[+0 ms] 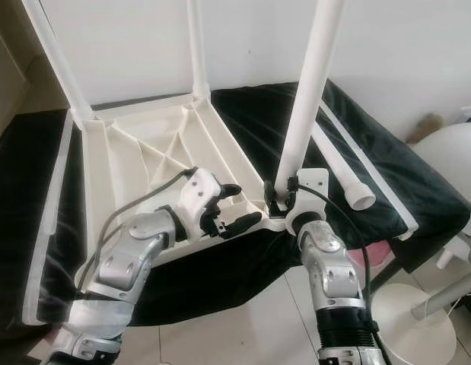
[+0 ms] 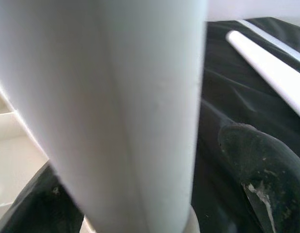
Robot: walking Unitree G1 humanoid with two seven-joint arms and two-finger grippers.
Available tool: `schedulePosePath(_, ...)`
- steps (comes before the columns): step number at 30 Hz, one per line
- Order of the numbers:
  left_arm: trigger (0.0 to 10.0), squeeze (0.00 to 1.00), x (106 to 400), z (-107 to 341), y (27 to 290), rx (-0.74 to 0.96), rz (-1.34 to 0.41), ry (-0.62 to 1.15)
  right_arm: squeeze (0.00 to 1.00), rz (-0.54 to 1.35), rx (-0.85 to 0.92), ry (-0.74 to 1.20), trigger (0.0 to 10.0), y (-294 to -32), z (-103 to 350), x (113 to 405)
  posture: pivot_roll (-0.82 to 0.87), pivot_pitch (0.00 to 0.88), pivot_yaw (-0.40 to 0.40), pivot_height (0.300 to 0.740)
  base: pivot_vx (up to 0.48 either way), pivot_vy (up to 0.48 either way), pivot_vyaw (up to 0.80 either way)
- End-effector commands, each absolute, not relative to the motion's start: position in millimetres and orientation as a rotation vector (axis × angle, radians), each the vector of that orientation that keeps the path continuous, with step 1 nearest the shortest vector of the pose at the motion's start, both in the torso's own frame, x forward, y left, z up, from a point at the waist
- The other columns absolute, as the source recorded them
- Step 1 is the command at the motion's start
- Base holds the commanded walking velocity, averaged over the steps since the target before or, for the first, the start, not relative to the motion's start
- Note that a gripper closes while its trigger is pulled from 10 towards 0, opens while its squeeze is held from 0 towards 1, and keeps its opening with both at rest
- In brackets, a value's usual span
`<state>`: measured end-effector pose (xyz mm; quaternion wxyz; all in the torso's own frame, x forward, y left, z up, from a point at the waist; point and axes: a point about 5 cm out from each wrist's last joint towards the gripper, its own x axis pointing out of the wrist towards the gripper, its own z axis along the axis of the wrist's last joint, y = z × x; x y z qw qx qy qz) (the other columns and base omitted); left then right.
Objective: Building children table
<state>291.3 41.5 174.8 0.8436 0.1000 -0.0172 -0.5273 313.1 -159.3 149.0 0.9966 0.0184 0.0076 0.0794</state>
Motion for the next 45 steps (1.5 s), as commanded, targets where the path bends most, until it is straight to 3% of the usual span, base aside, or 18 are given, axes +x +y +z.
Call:
schedulePosePath(1, 10.0, 0.00, 296.1, 180.2, 43.2, 0.201, -1.015, -0.059, 0.00, 0.270, -0.053, 0.013, 10.0, -167.2, 152.7, 321.4, 0.01, 0.000, 0.006, 0.740, 0.000, 0.000, 0.00)
schedulePosePath(5, 10.0, 0.00, 297.8, 182.7, 42.0, 0.202, -1.020, -0.066, 0.00, 0.441, -0.155, 0.029, 10.0, -165.7, 153.6, 327.0, 0.01, 0.000, 0.009, 0.740, 0.000, 0.000, 0.00)
schedulePosePath(16, 10.0, 0.00, 301.0, 187.7, 42.0, 0.199, -1.010, -0.081, 0.00, 0.616, -0.273, 0.052, 10.0, -165.1, 154.3, 338.0, 0.01, 0.000, 0.005, 0.740, 0.000, 0.000, 0.00)
schedulePosePath(17, 10.0, 0.00, 300.9, 188.1, 42.1, 0.199, -1.009, -0.082, 0.00, 0.624, -0.285, 0.061, 4.9, -167.7, 153.0, 339.4, 0.02, 0.000, 0.006, 0.740, 0.000, 0.000, 0.00)
schedulePosePath(19, 10.0, 0.00, 300.8, 188.3, 42.1, 0.199, -1.009, -0.083, 0.00, 0.631, -0.296, 0.066, 4.9, -170.0, 152.0, 340.6, 0.02, 0.000, 0.004, 0.740, 0.000, 0.000, 0.00)
schedulePosePath(20, 10.0, 0.00, 300.6, 188.7, 42.2, 0.197, -1.009, -0.084, 0.00, 0.632, -0.288, 0.076, 0.0, -171.7, 150.9, 341.3, 0.02, 0.000, 0.002, 0.740, 0.000, 0.000, 0.00)
schedulePosePath(34, 10.0, 0.00, 299.0, 189.5, 41.2, 0.193, -1.019, -0.088, 0.00, 0.614, -0.276, 0.131, 0.0, -184.3, 138.6, 335.9, 0.00, 0.000, 0.009, 0.740, 0.000, 0.000, 0.00)
schedulePosePath(35, 10.0, 0.00, 299.0, 189.4, 41.2, 0.193, -1.021, -0.088, 0.00, 0.606, -0.257, 0.136, 2.9, -184.9, 137.6, 335.6, 0.00, 0.000, 0.010, 0.740, 0.000, 0.000, 0.00)
schedulePosePath(36, 10.0, 0.00, 298.8, 189.3, 41.1, 0.193, -1.023, -0.088, 0.00, 0.583, -0.235, 0.145, 10.0, -185.7, 136.8, 335.5, 0.00, 0.000, 0.011, 0.740, 0.000, 0.000, 0.00)
schedulePosePath(42, 10.0, 0.00, 298.5, 189.4, 40.9, 0.194, -1.027, -0.088, 0.00, 0.523, -0.190, 0.161, 10.0, -185.6, 134.6, 335.3, 0.00, 0.000, 0.007, 0.740, 0.000, 0.000, 0.00)
schedulePosePath(45, 10.0, 0.00, 298.0, 188.9, 41.1, 0.192, -1.028, -0.086, 0.00, 0.401, -0.128, 0.184, 10.0, -183.5, 129.0, 335.0, 0.00, 0.000, 0.005, 0.740, 0.000, 0.000, 0.00)
